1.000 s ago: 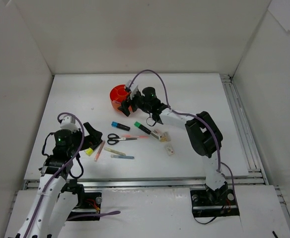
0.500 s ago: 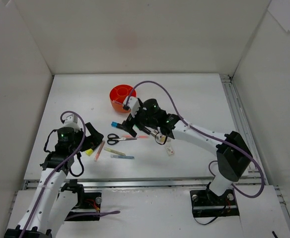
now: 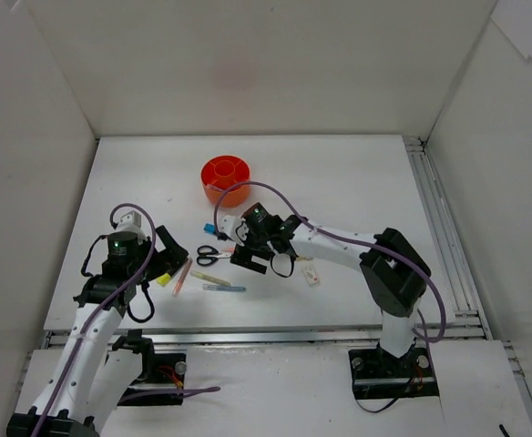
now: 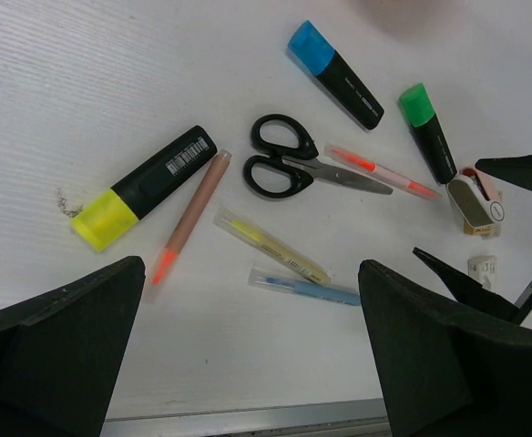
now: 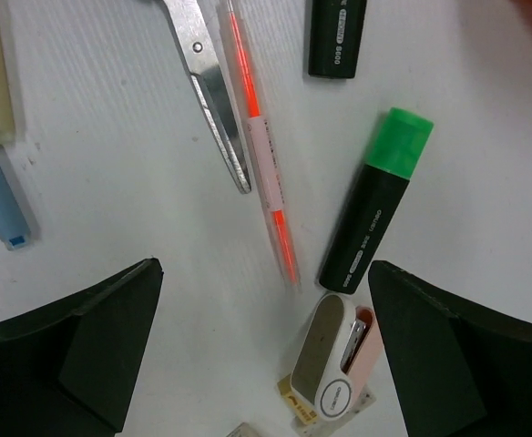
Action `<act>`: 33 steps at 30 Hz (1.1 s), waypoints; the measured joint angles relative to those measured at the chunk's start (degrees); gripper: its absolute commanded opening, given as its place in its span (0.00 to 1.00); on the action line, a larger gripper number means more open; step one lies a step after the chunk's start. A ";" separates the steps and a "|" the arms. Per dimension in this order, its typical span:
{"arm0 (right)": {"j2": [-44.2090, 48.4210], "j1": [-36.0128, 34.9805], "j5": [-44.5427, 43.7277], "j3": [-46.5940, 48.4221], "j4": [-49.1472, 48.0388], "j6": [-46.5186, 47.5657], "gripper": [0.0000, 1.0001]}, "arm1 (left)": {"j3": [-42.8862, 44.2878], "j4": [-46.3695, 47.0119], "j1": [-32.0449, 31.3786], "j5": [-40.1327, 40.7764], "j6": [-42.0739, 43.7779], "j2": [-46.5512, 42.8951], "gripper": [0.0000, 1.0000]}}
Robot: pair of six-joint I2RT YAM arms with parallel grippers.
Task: Sort the stationery into containers
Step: Pick up the pen from the center of the board.
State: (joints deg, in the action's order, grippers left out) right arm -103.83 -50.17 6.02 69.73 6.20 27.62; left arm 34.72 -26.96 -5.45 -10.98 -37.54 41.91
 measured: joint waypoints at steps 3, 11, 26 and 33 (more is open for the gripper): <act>-2.89 0.33 0.74 2.21 1.46 3.63 0.86 | 0.02 -0.28 0.00 0.44 -0.02 0.11 0.99; -9.64 2.12 3.06 8.35 4.66 10.01 0.75 | 0.24 -0.46 0.00 1.09 0.00 0.13 0.99; -17.42 4.39 4.70 18.93 15.56 14.93 0.20 | 0.24 -0.04 0.00 2.51 0.39 0.87 0.99; -17.90 4.26 5.68 19.74 16.79 14.80 0.00 | 0.24 0.26 0.00 2.93 0.90 0.24 0.99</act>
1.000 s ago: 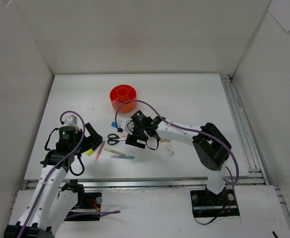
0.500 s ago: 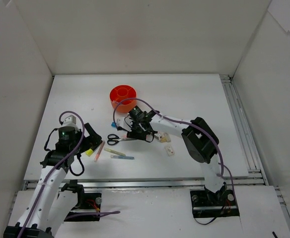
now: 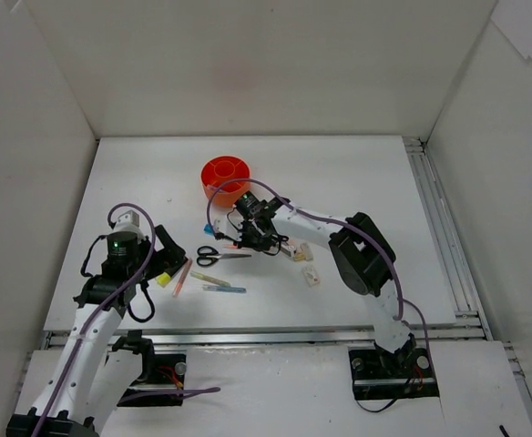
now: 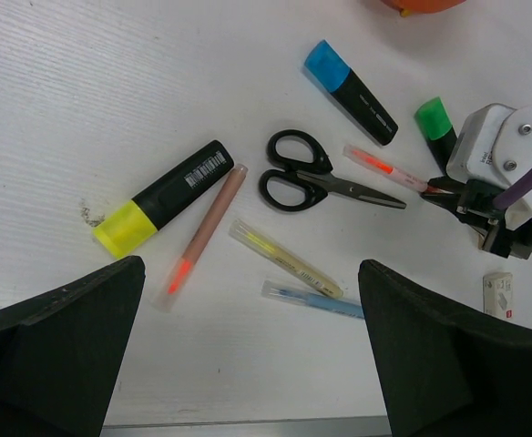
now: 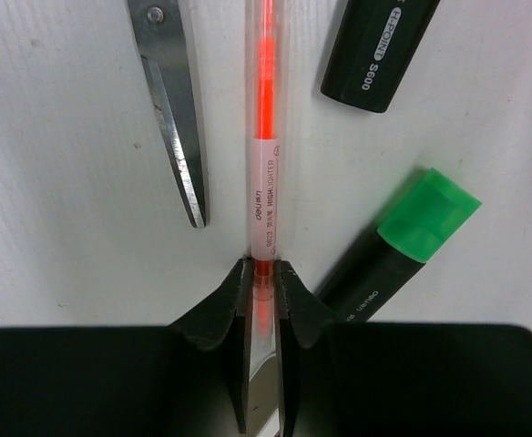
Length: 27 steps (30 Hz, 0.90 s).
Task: Sort the stationery into containers
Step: Pick up the pen from the center of the board, then place the pen in the storage box.
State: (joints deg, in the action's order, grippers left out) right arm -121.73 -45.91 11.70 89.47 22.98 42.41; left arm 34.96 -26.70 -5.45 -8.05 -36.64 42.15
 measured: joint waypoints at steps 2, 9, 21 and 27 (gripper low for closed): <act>0.44 -0.04 0.11 -0.61 -0.46 -0.35 0.00 | 0.00 0.00 0.00 0.00 0.00 -0.35 1.00; 10.19 -0.98 0.33 -13.66 -8.31 -3.78 0.00 | 0.00 0.63 0.00 -0.94 0.02 -0.52 1.00; 27.65 3.67 5.51 -21.92 -44.19 -18.34 0.00 | 0.02 1.53 0.00 -1.55 0.00 -0.76 1.00; 14.36 5.90 9.64 -11.41 -53.68 -21.84 0.00 | 0.13 0.94 0.00 -1.09 -0.17 -1.90 0.99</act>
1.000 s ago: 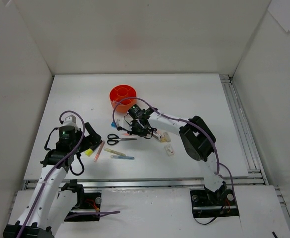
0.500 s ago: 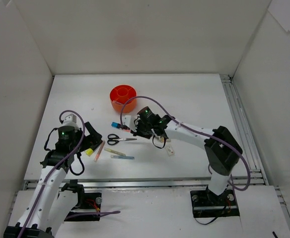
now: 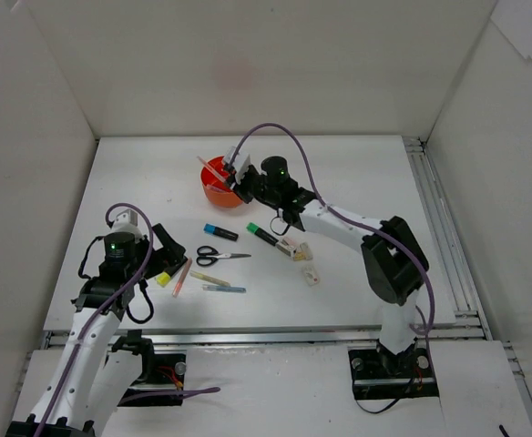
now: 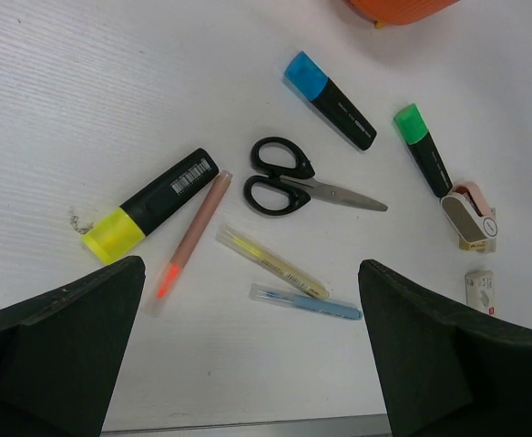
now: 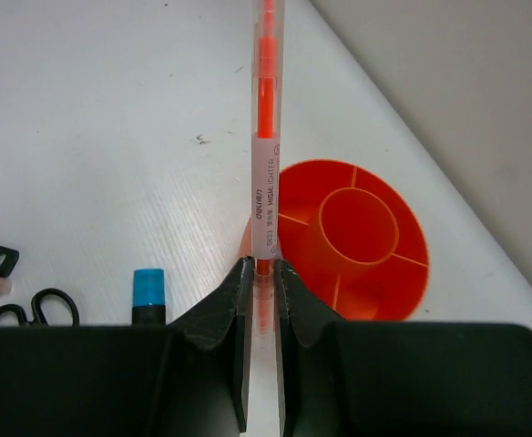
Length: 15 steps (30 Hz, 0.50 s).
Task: Sort the stationery into containers
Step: Place the pen in the storage box.
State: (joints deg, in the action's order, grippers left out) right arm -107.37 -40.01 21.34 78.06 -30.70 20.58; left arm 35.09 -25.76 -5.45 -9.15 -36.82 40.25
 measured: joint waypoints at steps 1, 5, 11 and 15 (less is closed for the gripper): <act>-1.95 0.37 1.25 1.14 -0.72 -0.50 0.00 | 0.13 -0.52 0.00 0.20 -0.07 -0.15 0.99; -8.44 1.18 5.64 5.35 -2.08 -2.21 0.00 | 0.26 -2.08 0.00 0.68 -0.90 -1.75 1.00; -12.35 2.21 8.72 9.27 -2.99 -2.40 0.00 | 0.26 -3.21 0.00 2.16 -1.79 -5.22 0.99; -14.23 2.95 10.67 11.52 -3.89 -1.79 0.00 | 0.26 -4.22 0.00 3.04 -2.08 -5.51 0.99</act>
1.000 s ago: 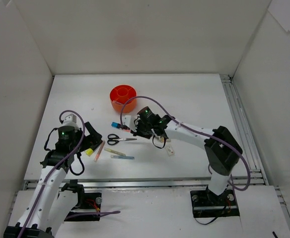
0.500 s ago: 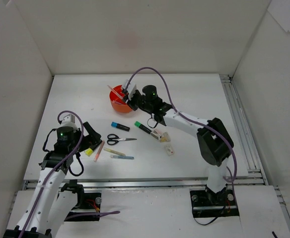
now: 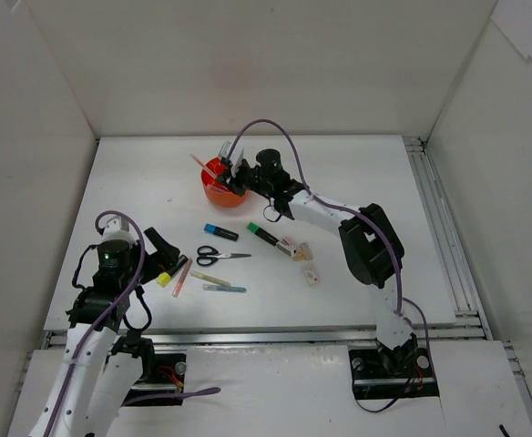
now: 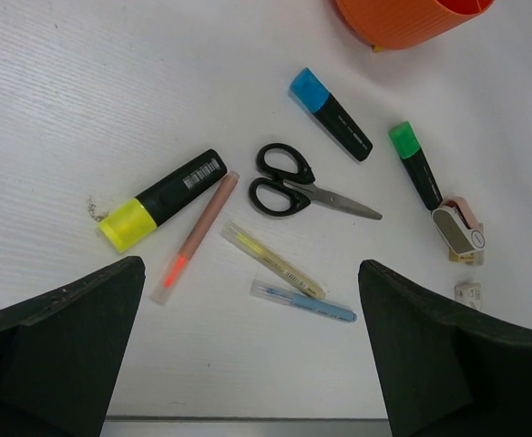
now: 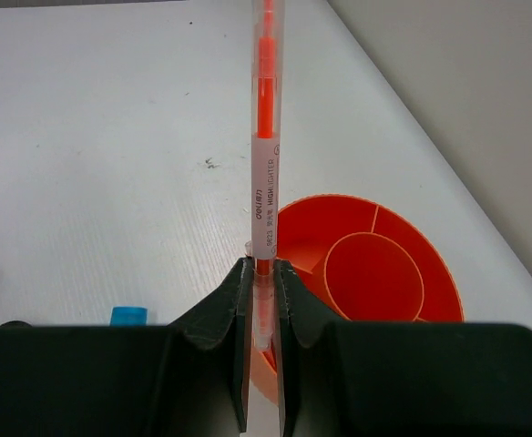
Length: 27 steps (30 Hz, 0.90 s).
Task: Sort the stationery into containers
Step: Place the pen in the storage box.
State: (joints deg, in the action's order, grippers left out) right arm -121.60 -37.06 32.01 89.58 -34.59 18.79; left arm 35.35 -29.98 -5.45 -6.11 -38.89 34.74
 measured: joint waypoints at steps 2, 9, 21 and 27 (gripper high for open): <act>-1.20 0.20 0.85 1.03 -0.48 0.52 0.00 | 0.00 -0.37 0.00 0.17 -0.17 0.44 1.00; -4.39 0.70 1.62 1.44 -0.85 2.67 0.03 | 0.44 -0.90 -0.02 0.20 -0.33 3.04 1.00; -5.79 1.40 1.70 1.44 -0.76 5.97 0.11 | 0.92 -0.83 -0.02 0.13 -0.46 3.58 0.99; -5.79 1.51 1.86 1.42 -0.72 6.19 0.30 | 0.92 -0.81 -0.02 -0.09 -0.79 3.78 0.99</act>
State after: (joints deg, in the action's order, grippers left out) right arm -127.39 -35.55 33.87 91.00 -35.31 24.97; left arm 36.27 -30.79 -5.48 -6.20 -39.68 38.52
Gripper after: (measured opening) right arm 0.270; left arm 0.996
